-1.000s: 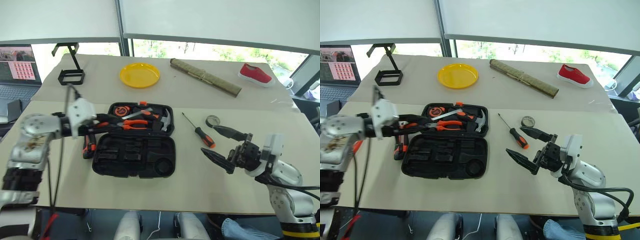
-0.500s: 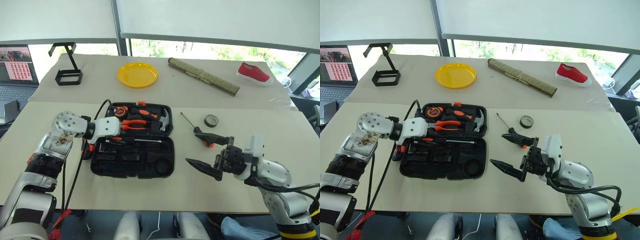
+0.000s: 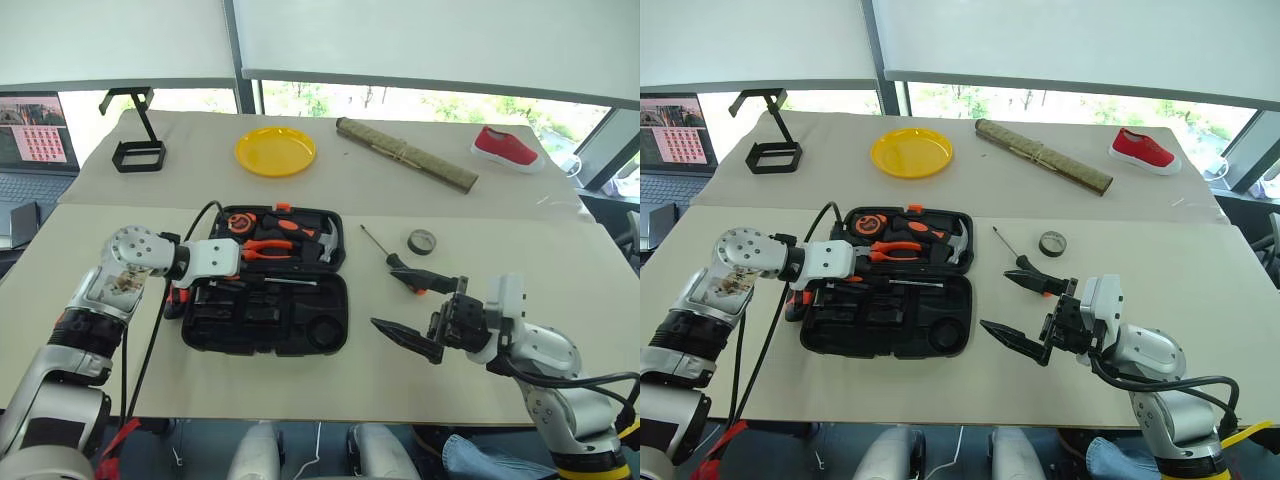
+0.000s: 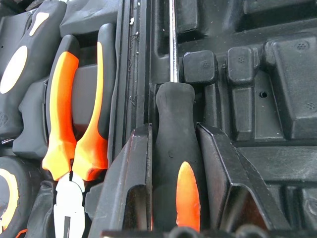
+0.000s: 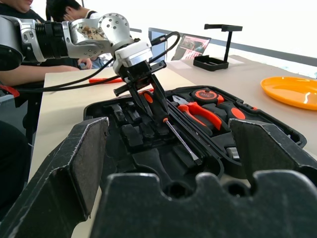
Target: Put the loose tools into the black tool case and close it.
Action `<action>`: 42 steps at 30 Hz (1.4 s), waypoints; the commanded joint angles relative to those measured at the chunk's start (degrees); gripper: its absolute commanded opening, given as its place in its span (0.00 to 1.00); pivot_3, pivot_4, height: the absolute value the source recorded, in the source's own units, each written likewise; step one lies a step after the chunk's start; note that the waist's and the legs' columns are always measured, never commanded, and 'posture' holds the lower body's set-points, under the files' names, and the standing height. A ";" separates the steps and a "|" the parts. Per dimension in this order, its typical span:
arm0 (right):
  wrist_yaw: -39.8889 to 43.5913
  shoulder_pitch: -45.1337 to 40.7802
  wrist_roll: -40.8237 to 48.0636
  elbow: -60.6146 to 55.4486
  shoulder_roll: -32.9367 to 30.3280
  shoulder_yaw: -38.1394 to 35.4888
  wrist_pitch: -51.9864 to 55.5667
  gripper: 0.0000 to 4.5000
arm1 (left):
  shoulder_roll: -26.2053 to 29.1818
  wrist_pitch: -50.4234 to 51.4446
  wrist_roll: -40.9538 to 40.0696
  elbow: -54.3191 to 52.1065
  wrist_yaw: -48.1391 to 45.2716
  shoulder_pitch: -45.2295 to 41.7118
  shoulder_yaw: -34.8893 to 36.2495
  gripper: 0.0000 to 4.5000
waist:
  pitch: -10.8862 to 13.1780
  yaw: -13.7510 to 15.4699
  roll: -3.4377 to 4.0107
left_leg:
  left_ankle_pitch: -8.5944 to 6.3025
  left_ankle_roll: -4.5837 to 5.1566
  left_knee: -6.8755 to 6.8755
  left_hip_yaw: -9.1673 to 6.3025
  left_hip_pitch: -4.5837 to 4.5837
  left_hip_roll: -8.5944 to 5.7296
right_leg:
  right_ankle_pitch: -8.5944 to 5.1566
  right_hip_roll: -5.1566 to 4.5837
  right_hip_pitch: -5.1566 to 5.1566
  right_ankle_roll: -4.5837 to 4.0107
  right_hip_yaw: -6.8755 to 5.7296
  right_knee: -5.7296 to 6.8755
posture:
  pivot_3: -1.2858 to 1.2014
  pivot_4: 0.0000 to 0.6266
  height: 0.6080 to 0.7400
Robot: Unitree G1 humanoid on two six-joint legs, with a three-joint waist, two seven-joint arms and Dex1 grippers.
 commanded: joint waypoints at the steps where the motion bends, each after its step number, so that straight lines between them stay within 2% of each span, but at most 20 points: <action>1: -0.15 0.16 0.26 -2.21 0.21 -1.78 -1.63 1.00 | 1.59 -0.69 1.52 1.75 -1.23 2.40 -0.78 0.19 | -0.01 -0.11 0.02 | 0.00 0.00 0.00 0.00 0.01 0.01 | 0.00 0.01 0.00 0.00 0.01 0.00 | 0.52 0.24 1.00; 11: 0.16 -0.88 -0.02 -0.98 0.27 -1.94 -1.69 1.00 | -0.88 -1.95 1.65 6.21 0.58 2.19 -0.08 0.19 | -0.15 0.03 0.21 | 0.00 0.00 0.00 0.01 0.07 0.01 | 0.00 0.01 0.07 0.00 0.01 0.01 | 0.52 0.24 1.00; 13: 0.25 -1.24 -0.09 -0.76 0.36 -1.75 -1.64 1.00 | -2.25 -0.03 -0.21 4.94 2.07 1.66 1.72 0.42 | -0.21 0.18 0.30 | 0.00 0.00 0.00 0.01 0.14 0.00 | 0.00 0.01 0.13 0.00 0.01 0.01 | 0.52 0.24 1.00; 17: 0.13 -1.54 0.47 -1.14 0.49 -1.80 -1.09 1.00 | -1.85 5.44 -6.21 -1.51 0.67 1.63 6.07 0.68 | -0.24 0.86 0.37 | 0.01 0.01 0.07 0.00 0.09 -0.02 | -0.01 -0.01 0.13 0.02 -0.01 0.03 | 0.52 0.24 1.00; 23: 0.67 -0.77 0.70 -1.31 0.64 -1.68 -1.05 1.00 | -1.06 8.69 -11.45 -4.83 -0.19 3.71 10.08 0.68 | -0.23 0.99 0.35 | -0.04 0.08 0.27 -0.05 -0.26 0.00 | 0.01 -0.01 -0.10 0.05 -0.04 0.00 | 0.52 0.24 1.00; 25: 0.28 -0.90 0.40 -1.23 1.03 -1.49 -1.14 1.00 | -2.88 8.10 -13.44 -3.65 0.72 4.93 11.75 0.68 | -0.23 0.97 0.35 | -0.04 0.08 0.27 -0.05 -0.25 0.00 | 0.01 -0.01 -0.09 0.05 -0.04 0.00 | 0.52 0.24 1.00; 26: 0.04 -0.99 0.31 -1.24 1.22 -1.41 -1.11 1.00 | -3.86 8.06 -14.25 -3.09 1.37 5.20 12.40 0.57 | -0.23 0.93 0.35 | -0.04 0.08 0.27 -0.05 -0.22 0.00 | 0.01 -0.01 -0.08 0.05 -0.04 0.01 | 0.52 0.24 1.00; 27: -0.12 -1.02 0.19 -1.32 1.35 -1.26 -1.07 1.00 | -4.80 7.59 -14.62 -1.95 1.43 5.55 12.62 0.55 | -0.23 0.93 0.35 | -0.04 0.08 0.26 -0.04 -0.21 0.00 | 0.01 0.00 -0.08 0.05 -0.04 0.01 | 0.52 0.24 1.00; 33: -0.32 -0.62 0.00 -1.64 1.56 -1.14 -0.70 1.00 | -8.23 6.13 -13.00 3.28 3.34 6.26 11.87 0.06 | -0.22 0.93 0.34 | -0.04 0.08 0.29 -0.05 -0.25 0.00 | 0.01 0.00 -0.08 0.05 -0.05 0.01 | 0.52 0.24 1.00; 34: -0.24 -0.57 0.08 -1.75 1.53 -1.01 -0.58 1.00 | -9.33 6.03 -12.77 4.52 4.52 6.15 11.83 0.00 | -0.23 0.94 0.35 | -0.04 0.08 0.29 -0.05 -0.25 0.00 | 0.01 0.00 -0.08 0.05 -0.05 0.01 | 0.52 0.24 1.00; 42: -0.42 -0.56 0.27 -2.35 1.28 -1.00 -0.17 1.00 | -9.88 4.48 -10.12 6.13 4.96 8.33 9.79 0.00 | -0.23 1.16 0.36 | -0.04 0.09 0.29 -0.05 -0.18 -0.02 | 0.02 -0.01 -0.01 0.06 -0.05 0.00 | 0.52 0.24 1.00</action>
